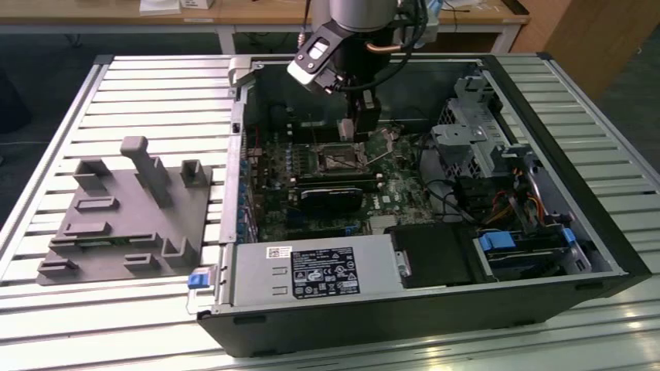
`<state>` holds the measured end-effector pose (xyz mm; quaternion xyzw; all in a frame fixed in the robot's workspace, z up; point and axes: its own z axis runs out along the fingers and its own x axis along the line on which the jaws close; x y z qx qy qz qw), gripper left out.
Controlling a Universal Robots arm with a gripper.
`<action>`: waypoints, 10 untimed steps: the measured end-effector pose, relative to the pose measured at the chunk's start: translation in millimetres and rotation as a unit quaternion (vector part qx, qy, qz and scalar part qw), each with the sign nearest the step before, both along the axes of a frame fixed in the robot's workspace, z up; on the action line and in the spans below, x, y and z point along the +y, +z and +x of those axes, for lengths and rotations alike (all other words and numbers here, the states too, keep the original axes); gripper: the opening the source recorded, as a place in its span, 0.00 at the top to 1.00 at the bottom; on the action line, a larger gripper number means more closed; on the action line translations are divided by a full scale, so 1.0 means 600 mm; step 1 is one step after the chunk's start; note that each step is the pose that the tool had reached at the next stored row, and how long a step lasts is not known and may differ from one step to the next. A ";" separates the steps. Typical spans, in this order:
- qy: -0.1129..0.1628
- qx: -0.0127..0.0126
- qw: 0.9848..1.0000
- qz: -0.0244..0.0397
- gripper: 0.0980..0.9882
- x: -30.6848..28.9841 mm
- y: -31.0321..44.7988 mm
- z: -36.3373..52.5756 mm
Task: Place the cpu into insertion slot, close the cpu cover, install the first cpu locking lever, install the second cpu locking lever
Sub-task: 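Place the cpu into insertion slot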
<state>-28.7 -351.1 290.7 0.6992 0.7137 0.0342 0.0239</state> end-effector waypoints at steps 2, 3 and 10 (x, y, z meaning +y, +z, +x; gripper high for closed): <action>0.000 0.000 1.000 0.000 0.51 0.0000 -0.001 0.000; 0.000 0.000 1.000 0.000 0.51 0.0000 -0.001 0.000; 0.000 0.000 1.000 0.000 0.51 0.0000 -0.005 0.000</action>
